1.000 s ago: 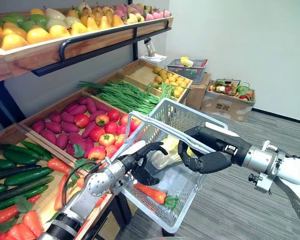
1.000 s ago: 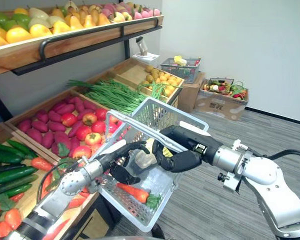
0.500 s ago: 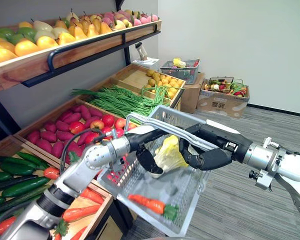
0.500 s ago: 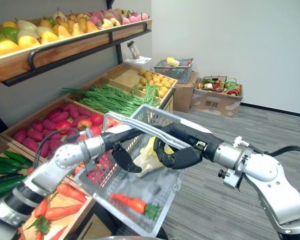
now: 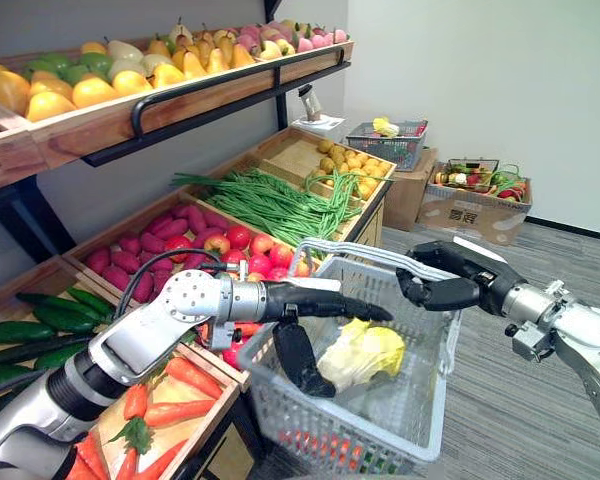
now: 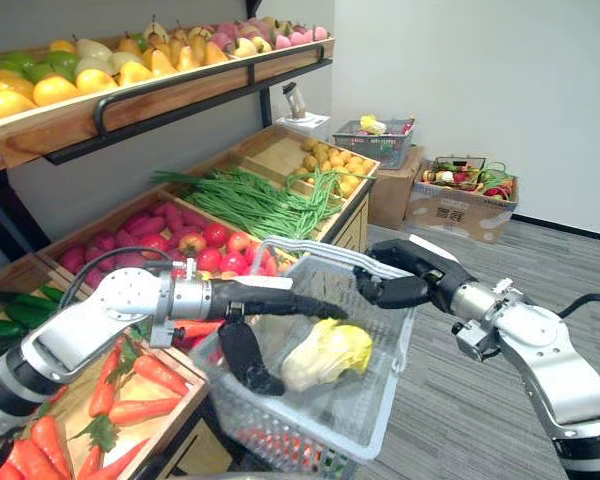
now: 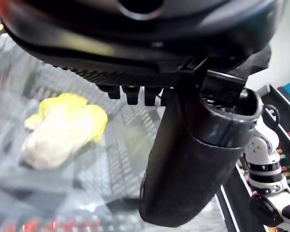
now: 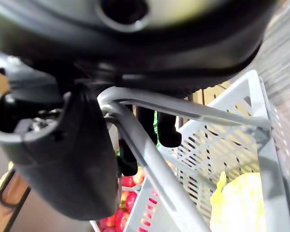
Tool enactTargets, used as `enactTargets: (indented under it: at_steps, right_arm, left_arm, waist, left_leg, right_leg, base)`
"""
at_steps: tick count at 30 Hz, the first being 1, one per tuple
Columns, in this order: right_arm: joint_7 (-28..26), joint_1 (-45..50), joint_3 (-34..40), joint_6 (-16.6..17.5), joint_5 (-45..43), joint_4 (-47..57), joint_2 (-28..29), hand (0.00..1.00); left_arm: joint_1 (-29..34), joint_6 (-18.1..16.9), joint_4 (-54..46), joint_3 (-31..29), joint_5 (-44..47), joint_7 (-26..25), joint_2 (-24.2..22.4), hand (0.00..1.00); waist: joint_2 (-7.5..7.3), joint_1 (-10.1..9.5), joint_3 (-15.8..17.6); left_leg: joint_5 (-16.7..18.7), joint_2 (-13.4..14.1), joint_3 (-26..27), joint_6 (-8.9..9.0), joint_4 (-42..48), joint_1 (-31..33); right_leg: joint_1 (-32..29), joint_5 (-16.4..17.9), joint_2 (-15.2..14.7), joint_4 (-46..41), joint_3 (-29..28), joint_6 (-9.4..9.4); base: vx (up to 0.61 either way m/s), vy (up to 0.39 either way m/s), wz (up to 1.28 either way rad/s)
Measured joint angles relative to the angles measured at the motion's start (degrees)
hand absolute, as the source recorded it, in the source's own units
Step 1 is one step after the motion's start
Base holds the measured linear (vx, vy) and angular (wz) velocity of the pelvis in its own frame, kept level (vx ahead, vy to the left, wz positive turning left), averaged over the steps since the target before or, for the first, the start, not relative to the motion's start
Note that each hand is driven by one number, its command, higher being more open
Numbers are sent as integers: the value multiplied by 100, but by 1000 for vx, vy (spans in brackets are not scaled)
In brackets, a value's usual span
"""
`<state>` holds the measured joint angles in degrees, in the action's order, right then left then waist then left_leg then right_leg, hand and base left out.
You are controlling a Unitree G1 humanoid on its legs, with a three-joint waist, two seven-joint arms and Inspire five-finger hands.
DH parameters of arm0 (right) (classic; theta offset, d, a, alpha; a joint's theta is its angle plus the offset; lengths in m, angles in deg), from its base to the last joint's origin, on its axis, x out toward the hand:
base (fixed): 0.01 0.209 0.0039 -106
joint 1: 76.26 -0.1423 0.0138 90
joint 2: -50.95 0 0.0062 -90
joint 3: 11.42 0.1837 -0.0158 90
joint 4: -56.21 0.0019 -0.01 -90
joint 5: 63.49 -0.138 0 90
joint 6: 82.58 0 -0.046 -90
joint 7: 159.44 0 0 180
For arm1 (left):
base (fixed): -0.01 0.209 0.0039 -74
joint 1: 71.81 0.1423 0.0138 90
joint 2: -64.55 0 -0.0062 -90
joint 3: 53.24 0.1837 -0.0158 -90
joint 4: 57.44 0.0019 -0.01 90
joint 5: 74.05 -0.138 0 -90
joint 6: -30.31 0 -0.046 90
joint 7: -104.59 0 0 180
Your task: Pick vegetable in the basket
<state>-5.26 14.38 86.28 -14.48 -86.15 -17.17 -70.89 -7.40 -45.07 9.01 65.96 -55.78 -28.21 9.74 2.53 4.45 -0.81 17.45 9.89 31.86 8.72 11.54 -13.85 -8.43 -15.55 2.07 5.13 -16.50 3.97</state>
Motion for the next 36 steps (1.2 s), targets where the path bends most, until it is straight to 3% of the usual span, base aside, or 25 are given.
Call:
enactTargets:
  at_steps: [4,8,13,15,16,19,20,22,26,30,36]
  right_arm:
    - [237,12,339,-2,-7,-305,0,0]
    - [332,123,859,7,-68,-394,12,0]
    - [415,604,1658,22,-222,-392,245,0]
    - [443,938,2054,35,-222,-385,496,0]
    - [470,1034,2156,45,-222,-384,568,0]
    - [654,1563,2732,60,-221,-374,1002,0]
    - [668,1659,2840,61,-220,-373,1089,0]
    - [756,1959,3275,61,-219,-373,1446,0]
    - [902,2092,3774,63,-213,-380,1875,0]
    - [995,2084,4026,96,-216,-410,2202,0]
    - [1047,2024,4012,99,-221,-879,2783,0]
  left_arm:
    - [325,52,5,-3,185,-44,256,100]
    - [437,39,-6,-297,873,-552,322,100]
    - [655,-124,-174,-2057,1613,-1369,385,100]
    - [1094,-350,-89,-3213,1781,-1700,329,100]
    - [1252,-417,-73,-3500,1803,-1749,295,100]
    - [2409,-986,16,-4959,1821,-1845,-139,100]
    - [2670,-1113,14,-5203,1819,-1832,-276,100]
    - [3515,-1481,15,-5959,1820,-1853,-897,100]
    - [4226,-1846,79,-6828,1950,-1978,-1698,100]
    - [4369,-2064,171,-7348,1998,-1972,-2387,100]
    - [4758,-2148,850,-7393,1989,-2041,-3127,100]
  waist:
    - [-17,-52,4]
    - [-28,-126,12]
    - [-81,-166,47]
    - [-100,-161,84]
    - [-102,-160,100]
    - [-147,-227,206]
    - [-154,-249,220]
    - [-206,-302,275]
    - [-273,-357,345]
    - [-256,-383,342]
    - [-232,-436,329]
  left_leg:
    - [1,22,-66,1,16,45]
    - [2,44,-107,1,17,81]
    - [2,53,-150,1,22,99]
    - [1,71,-187,0,30,100]
    - [1,77,-203,1,32,95]
    - [2,82,-263,-1,35,86]
    - [2,82,-266,-1,34,87]
    - [1,82,-302,-2,32,103]
    - [3,61,-405,-30,29,153]
    - [-5,17,-507,-75,21,201]
    - [-7,-46,-777,-170,23,278]
  right_leg:
    - [-47,-7,1,0,47,-16]
    - [-43,-15,8,-1,82,10]
    - [-23,30,-2,0,122,8]
    - [1,34,-2,0,160,1]
    - [16,38,-3,1,176,-4]
    - [59,56,-16,3,228,-17]
    - [59,57,-17,3,231,-19]
    - [60,67,-27,4,259,-31]
    - [57,84,-72,5,330,-23]
    - [56,86,-138,5,396,-22]
    - [119,133,-273,11,602,3]
  base:
    - [38,17,7]
    - [19,13,5]
    - [-2,8,3]
    - [-2,9,6]
    - [4,10,13]
    - [0,15,9]
    - [-2,26,5]
    - [6,21,6]
    - [2,26,10]
    - [2,43,15]
    - [-24,35,18]
